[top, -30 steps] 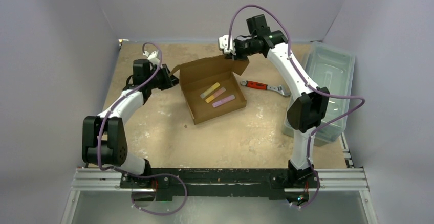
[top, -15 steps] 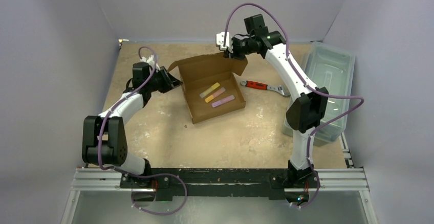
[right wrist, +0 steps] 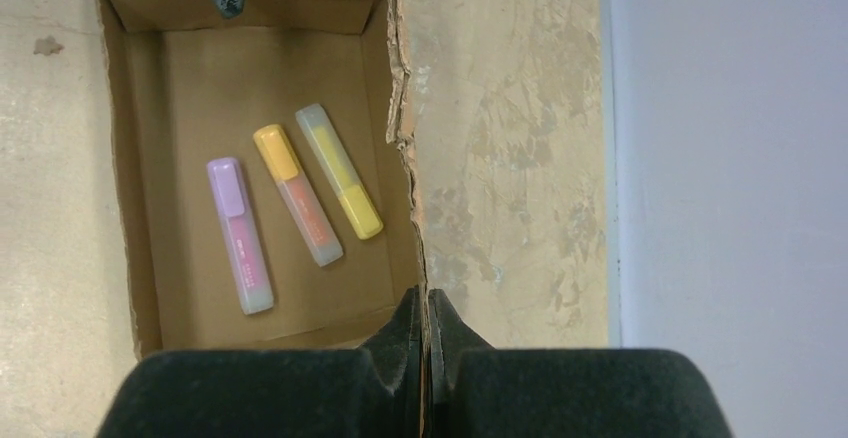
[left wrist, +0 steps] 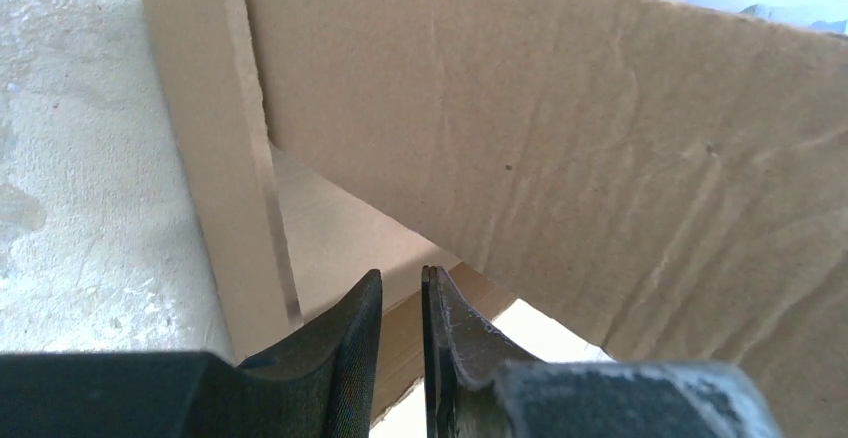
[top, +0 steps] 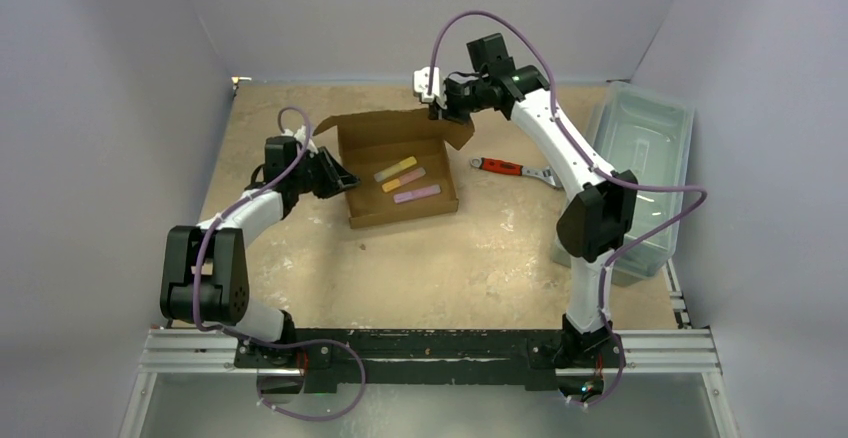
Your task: Fold the paper box
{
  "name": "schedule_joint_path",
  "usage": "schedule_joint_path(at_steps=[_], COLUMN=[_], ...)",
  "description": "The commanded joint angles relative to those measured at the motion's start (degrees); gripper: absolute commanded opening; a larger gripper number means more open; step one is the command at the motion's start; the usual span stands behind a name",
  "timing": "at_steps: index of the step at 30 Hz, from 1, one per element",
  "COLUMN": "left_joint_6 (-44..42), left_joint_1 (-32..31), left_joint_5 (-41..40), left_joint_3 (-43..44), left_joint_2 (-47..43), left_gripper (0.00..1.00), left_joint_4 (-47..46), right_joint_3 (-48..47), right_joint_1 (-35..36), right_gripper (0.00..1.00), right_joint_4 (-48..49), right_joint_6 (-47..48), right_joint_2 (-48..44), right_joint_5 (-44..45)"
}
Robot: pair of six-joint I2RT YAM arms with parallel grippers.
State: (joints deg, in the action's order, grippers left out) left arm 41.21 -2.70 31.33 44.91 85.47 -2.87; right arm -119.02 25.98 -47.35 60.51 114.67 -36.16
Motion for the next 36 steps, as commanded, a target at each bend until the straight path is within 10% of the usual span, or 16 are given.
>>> schedule_joint_path(at_steps=[1, 14, 21, 30, 36], left_joint_6=[-2.7, -12.9, -18.9, -33.8, -55.1], left_joint_1=[0.5, 2.4, 2.4, 0.4, -7.1], left_joint_5=[-0.3, -13.7, -24.5, -3.9, -4.1], left_joint_3=[1.3, 7.0, 17.4, 24.3, 32.7], left_joint_2=[-2.8, -19.7, -26.5, -25.1, -16.9], left_gripper=[0.2, 0.24, 0.44, 0.75, 0.85], left_joint_4=[2.1, 31.8, 34.9, 22.9, 27.2], right_joint_3=[1.9, 2.8, 2.3, 2.5, 1.8], right_joint_1=[0.2, 0.2, 0.2, 0.2, 0.2], right_gripper=[0.01, 0.03, 0.04, 0.04, 0.04], right_joint_4=[-0.6, -1.4, -1.6, -1.6, -1.8], right_joint_6=[2.0, 4.1, 4.3, 4.5, 4.4], right_joint_2=[-3.1, -4.0, -3.8, -3.6, -2.9], right_joint_5=[-1.8, -0.5, -0.8, -0.7, -1.3])
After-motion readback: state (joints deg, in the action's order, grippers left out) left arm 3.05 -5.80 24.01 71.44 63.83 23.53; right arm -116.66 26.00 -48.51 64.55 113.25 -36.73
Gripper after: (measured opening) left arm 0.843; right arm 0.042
